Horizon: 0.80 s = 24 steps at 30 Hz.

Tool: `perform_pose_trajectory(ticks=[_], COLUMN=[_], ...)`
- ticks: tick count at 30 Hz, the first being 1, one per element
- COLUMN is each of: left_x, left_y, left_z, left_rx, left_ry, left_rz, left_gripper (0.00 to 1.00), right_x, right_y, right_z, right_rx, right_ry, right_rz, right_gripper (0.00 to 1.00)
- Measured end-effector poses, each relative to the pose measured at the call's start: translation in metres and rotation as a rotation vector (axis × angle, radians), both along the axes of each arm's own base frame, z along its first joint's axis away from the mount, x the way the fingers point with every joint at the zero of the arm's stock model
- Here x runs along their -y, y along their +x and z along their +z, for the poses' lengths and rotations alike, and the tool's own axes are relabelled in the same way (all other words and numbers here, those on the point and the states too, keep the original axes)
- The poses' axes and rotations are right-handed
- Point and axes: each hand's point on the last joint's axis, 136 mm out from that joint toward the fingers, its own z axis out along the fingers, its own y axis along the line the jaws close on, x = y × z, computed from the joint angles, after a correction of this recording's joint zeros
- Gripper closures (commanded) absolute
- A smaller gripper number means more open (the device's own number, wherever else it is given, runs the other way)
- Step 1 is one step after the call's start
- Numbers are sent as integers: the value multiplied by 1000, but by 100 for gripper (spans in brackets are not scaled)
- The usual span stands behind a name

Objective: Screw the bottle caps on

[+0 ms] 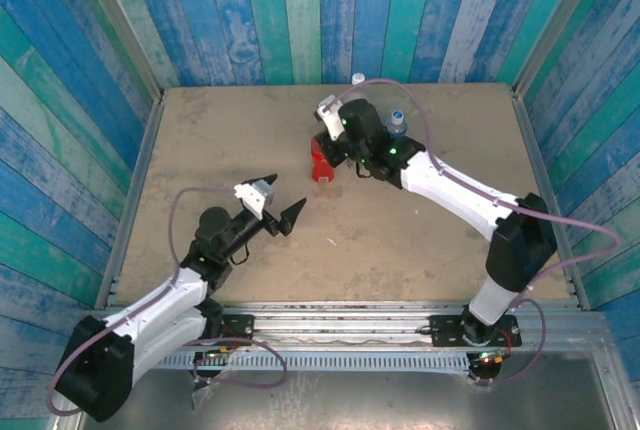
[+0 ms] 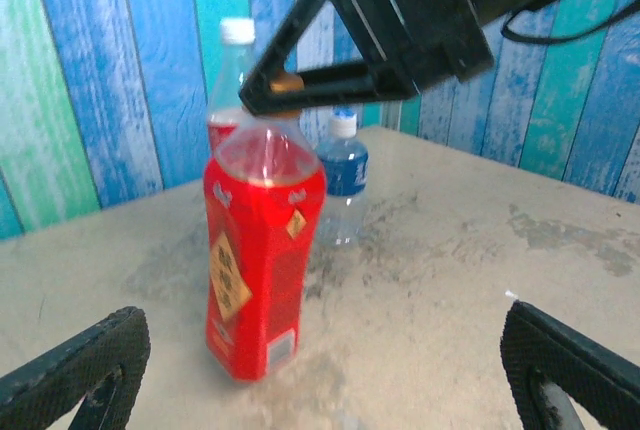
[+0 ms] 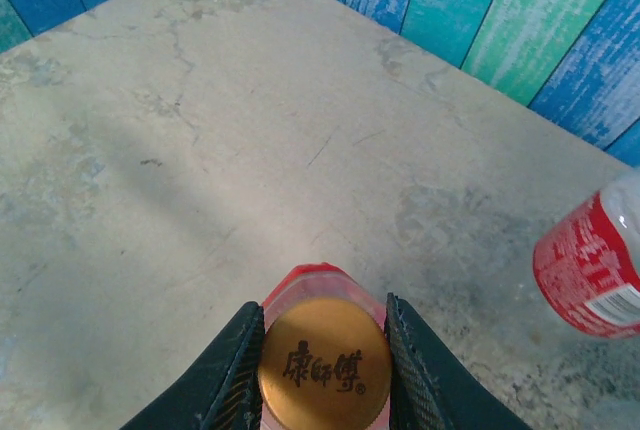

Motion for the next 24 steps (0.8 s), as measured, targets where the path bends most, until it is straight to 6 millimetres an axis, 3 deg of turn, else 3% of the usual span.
perform_pose_trajectory(ticks=[4,10,16,24], left_x=[-6,-6,-6,-6], left_y=[-5,-5,-6,-5], left_z=[-20,-27,-28,-31], left_rx=[-74,-106,-110,-122], left_ry=[3,5,7,14], left_rz=[18,21,21,23], left_gripper=[6,6,6,6], right_x=[-3,-2,-4,-4], right_y=[11,14,15,13], right_z=[-12,-18,-21,-19], right_rx=[-38,-58,-73,-66], right_ry=[-14,-18,-41,-63], right_rz=[6,10,18,45], right_gripper=[76,71,51,37])
